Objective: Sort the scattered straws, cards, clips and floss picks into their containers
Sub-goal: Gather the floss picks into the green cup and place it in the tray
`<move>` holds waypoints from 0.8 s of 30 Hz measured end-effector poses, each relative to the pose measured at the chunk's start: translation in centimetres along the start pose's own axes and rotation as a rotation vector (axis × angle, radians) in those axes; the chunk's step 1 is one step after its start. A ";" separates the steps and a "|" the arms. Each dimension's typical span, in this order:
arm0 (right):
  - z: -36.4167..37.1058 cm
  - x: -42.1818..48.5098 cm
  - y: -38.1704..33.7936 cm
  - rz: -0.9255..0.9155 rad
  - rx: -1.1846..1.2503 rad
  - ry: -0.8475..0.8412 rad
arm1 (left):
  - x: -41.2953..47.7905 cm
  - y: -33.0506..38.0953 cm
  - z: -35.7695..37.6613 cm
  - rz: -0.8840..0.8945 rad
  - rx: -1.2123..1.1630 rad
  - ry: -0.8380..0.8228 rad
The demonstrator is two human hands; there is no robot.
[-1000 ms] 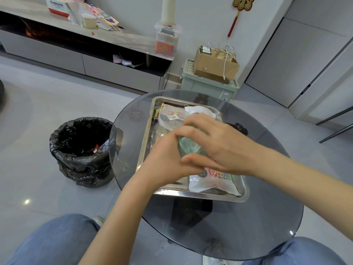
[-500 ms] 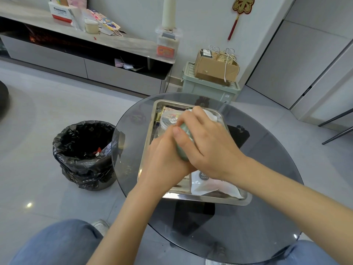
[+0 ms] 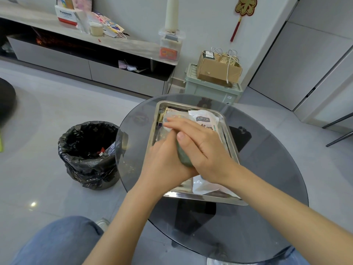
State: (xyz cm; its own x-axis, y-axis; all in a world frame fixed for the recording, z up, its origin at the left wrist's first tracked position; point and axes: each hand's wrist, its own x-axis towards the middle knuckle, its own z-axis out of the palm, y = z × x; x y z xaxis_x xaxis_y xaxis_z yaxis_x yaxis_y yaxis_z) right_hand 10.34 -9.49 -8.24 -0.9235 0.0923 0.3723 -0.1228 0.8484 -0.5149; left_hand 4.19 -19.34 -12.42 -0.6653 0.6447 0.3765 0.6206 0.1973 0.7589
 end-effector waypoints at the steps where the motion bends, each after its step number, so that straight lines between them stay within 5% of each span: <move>1: -0.2 0.0 0.1 0.065 0.056 -0.039 | -0.3 0.0 0.3 -0.020 -0.082 0.014; 5: -1.9 -0.3 0.2 0.268 0.536 0.013 | -0.7 0.5 -0.2 -0.104 -0.574 -0.048; 11: -2.1 -2.7 1.3 0.102 0.173 -0.156 | 0.2 0.8 -2.5 -0.400 -1.028 -0.205; 16: -2.1 -2.7 1.4 -0.027 0.039 -0.014 | 0.3 0.6 -2.0 -0.402 -0.948 -0.330; 24: -4.1 -2.6 2.2 0.025 0.036 -0.039 | 0.6 -1.0 -3.0 0.061 -0.365 -0.317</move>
State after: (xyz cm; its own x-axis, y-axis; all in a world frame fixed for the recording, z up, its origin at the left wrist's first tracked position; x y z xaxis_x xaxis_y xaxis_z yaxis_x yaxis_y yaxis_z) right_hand 13.97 -5.69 -7.15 -0.9398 0.0921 0.3292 -0.1120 0.8269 -0.5511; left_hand 1.92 -21.36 -11.33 -0.4376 0.8515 0.2887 0.4310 -0.0832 0.8985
